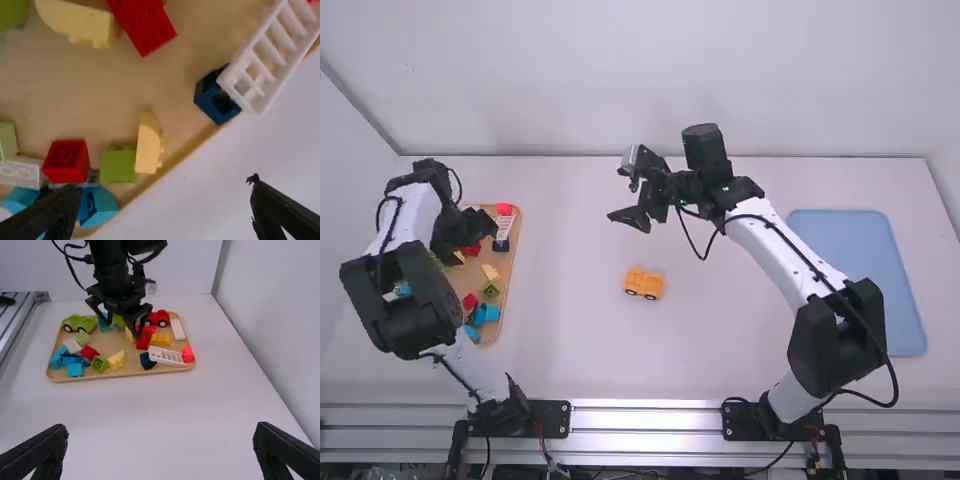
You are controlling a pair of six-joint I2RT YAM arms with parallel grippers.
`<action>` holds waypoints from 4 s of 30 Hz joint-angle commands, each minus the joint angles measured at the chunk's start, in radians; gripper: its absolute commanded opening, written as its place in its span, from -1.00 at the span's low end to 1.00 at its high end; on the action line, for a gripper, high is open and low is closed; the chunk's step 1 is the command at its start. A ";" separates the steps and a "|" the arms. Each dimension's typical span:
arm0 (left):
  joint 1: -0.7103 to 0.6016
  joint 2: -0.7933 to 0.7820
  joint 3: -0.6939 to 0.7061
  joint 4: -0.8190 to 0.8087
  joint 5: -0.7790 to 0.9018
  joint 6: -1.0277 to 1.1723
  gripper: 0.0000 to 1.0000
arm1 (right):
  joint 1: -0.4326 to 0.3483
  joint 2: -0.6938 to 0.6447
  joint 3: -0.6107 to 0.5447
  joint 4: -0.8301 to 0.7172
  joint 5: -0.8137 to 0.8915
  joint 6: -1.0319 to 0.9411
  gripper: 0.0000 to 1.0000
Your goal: Assemble lego blocks to make yellow taxi
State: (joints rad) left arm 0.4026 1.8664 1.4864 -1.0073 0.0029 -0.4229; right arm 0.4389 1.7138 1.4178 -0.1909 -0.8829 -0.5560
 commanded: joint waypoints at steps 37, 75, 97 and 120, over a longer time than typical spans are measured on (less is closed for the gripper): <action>-0.003 0.058 -0.323 0.349 -0.045 -0.059 0.04 | 0.007 0.001 -0.005 -0.003 0.020 0.002 0.97; -0.010 0.062 -0.367 0.395 -0.045 0.002 -0.10 | 0.002 0.001 -0.005 -0.031 0.019 0.007 0.97; -0.012 -0.244 -0.390 0.377 -0.044 0.020 -0.94 | -0.030 0.001 -0.005 -0.027 0.047 0.074 0.97; -0.570 -0.668 -0.772 1.120 0.222 0.483 -0.96 | -0.187 0.002 -0.093 -0.203 -0.229 -0.077 0.97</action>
State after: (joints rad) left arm -0.1589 1.1767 0.7181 0.0990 0.2173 0.0322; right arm 0.2844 1.7138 1.3743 -0.4042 -1.0409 -0.6292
